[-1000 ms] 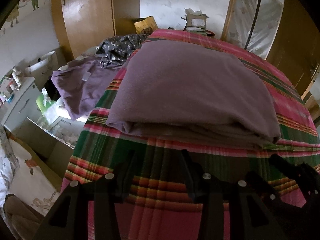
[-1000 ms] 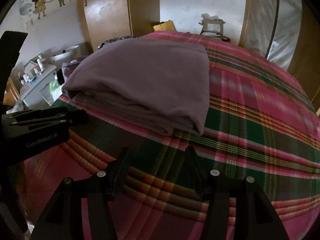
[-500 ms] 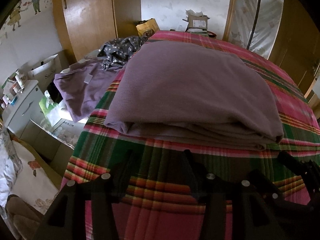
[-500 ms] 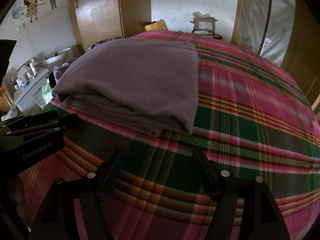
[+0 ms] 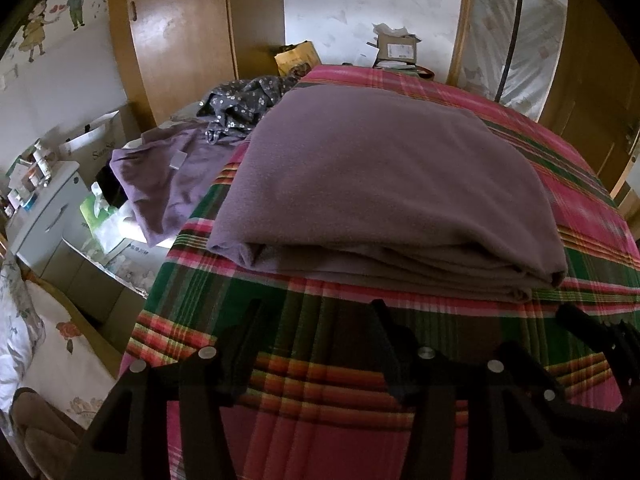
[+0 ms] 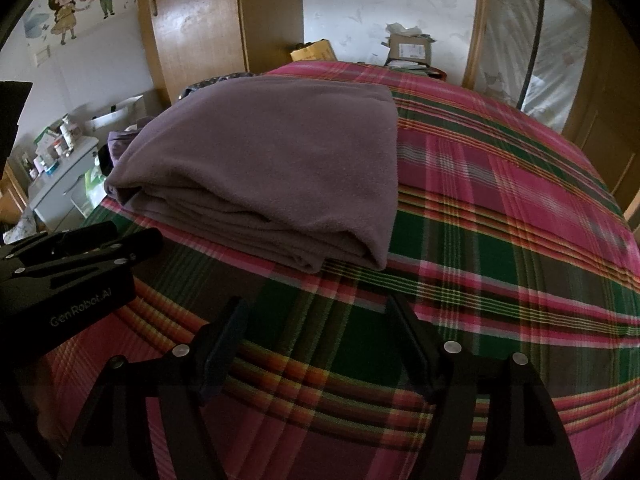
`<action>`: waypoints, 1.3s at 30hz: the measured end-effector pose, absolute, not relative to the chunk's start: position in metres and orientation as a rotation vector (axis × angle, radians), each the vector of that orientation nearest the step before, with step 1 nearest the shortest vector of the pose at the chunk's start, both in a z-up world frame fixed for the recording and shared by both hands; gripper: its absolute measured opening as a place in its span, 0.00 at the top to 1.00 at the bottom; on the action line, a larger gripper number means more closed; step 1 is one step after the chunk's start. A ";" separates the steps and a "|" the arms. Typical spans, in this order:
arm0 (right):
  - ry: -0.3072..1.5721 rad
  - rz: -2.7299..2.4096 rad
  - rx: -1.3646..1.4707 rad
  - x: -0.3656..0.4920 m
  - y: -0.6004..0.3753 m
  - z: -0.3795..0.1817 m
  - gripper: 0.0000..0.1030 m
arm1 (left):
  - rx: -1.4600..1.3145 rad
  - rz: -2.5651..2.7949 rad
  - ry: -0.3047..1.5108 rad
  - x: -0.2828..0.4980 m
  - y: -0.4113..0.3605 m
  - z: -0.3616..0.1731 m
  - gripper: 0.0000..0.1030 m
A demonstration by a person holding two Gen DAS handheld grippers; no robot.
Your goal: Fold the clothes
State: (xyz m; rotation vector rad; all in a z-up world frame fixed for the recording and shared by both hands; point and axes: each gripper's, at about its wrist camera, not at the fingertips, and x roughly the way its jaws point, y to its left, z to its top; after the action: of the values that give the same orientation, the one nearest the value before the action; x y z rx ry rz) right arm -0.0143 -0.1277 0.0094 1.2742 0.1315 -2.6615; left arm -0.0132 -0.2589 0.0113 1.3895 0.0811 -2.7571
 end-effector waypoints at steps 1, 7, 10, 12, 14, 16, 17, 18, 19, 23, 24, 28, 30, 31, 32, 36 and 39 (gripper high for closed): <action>0.131 -2.661 1.274 -0.014 -0.128 0.010 0.28 | 1.389 -2.757 0.081 -0.013 -0.259 0.011 0.49; 0.132 -2.660 1.274 -0.014 -0.128 0.010 0.28 | 1.378 -2.757 0.082 -0.012 -0.258 0.011 0.48; 0.132 -2.661 1.275 -0.014 -0.129 0.010 0.28 | 1.374 -2.760 0.081 -0.012 -0.259 0.011 0.48; 0.132 -2.661 1.275 -0.014 -0.129 0.010 0.28 | 1.374 -2.760 0.083 -0.013 -0.259 0.010 0.48; 0.132 -2.661 1.275 -0.014 -0.129 0.010 0.28 | 1.374 -2.760 0.086 -0.013 -0.260 0.010 0.48; 0.132 -2.661 1.274 -0.014 -0.129 0.010 0.28 | 1.375 -2.759 0.088 -0.014 -0.260 0.011 0.48; 0.132 -2.661 1.274 -0.014 -0.129 0.010 0.28 | 1.376 -2.759 0.090 -0.014 -0.260 0.011 0.48; 0.132 -2.660 1.274 -0.014 -0.128 0.009 0.28 | 1.376 -2.758 0.093 -0.014 -0.260 0.011 0.48; 0.132 -2.660 1.274 -0.014 -0.128 0.009 0.28 | 1.377 -2.758 0.096 -0.014 -0.260 0.011 0.48; 0.132 -2.660 1.274 -0.015 -0.129 0.009 0.28 | 1.377 -2.756 0.097 -0.013 -0.260 0.011 0.48; 0.132 -2.660 1.274 -0.015 -0.129 0.009 0.28 | 1.375 -2.756 0.095 -0.012 -0.259 0.011 0.48; 0.132 -2.660 1.274 -0.015 -0.128 0.009 0.28 | 1.373 -2.759 0.093 -0.011 -0.258 0.011 0.48; 0.132 -2.660 1.274 -0.015 -0.128 0.009 0.28 | 1.372 -2.760 0.094 -0.011 -0.259 0.011 0.48; 0.132 -2.660 1.274 -0.014 -0.128 0.010 0.28 | 1.371 -2.760 0.093 -0.011 -0.259 0.011 0.48; 0.132 -2.660 1.274 -0.014 -0.128 0.010 0.28 | 1.370 -2.761 0.092 -0.012 -0.259 0.011 0.48; 0.132 -2.660 1.274 -0.014 -0.128 0.010 0.28 | 1.369 -2.762 0.091 -0.012 -0.259 0.011 0.48; 0.132 -2.660 1.274 -0.014 -0.128 0.010 0.28 | 1.367 -2.762 0.090 -0.012 -0.259 0.011 0.48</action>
State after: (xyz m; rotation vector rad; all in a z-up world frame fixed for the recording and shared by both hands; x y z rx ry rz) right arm -0.0140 -0.1276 0.0096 1.2739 0.1322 -2.6596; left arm -0.0124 -0.2591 0.0108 1.3675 0.0899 -2.7618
